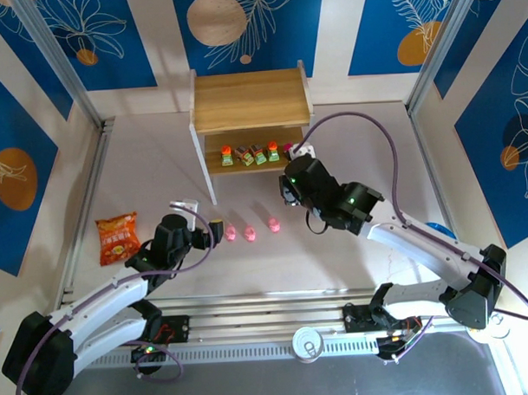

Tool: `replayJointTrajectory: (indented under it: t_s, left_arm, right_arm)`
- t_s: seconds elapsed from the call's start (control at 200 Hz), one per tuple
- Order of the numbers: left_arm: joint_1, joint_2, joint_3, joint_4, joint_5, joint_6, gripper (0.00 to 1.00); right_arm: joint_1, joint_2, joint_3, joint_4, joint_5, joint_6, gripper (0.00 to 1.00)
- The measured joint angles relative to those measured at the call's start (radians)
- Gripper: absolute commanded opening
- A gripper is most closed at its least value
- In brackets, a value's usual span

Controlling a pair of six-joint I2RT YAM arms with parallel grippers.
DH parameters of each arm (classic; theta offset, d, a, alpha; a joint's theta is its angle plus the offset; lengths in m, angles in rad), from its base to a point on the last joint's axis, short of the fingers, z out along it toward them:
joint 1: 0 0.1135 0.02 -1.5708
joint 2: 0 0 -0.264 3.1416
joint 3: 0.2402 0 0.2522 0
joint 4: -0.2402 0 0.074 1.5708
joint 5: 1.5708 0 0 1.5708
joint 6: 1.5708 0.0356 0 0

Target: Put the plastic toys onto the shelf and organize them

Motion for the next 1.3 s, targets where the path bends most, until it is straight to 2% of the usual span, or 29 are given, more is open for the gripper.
replayJointTrajectory:
  t_s: [0.395, 0.845, 1.08, 1.301]
  left_arm:
    - [0.000, 0.000, -0.001, 0.004, 0.019, 0.003, 1.00]
    - [0.000, 0.000, -0.001, 0.004, 0.019, 0.003, 1.00]
    - [0.000, 0.000, -0.001, 0.004, 0.018, 0.003, 1.00]
    - [0.000, 0.011, -0.001, 0.007, 0.019, 0.003, 1.00]
  right_arm:
    - [-0.027, 0.132, 0.382, -0.148, -0.013, -0.093, 0.24]
    - [-0.173, 0.378, 0.805, -0.323, -0.061, -0.170, 0.24]
    - [-0.238, 0.485, 0.902, -0.381, -0.076, -0.190, 0.24]
    - [-0.259, 0.544, 0.955, -0.409, -0.079, -0.205, 0.24]
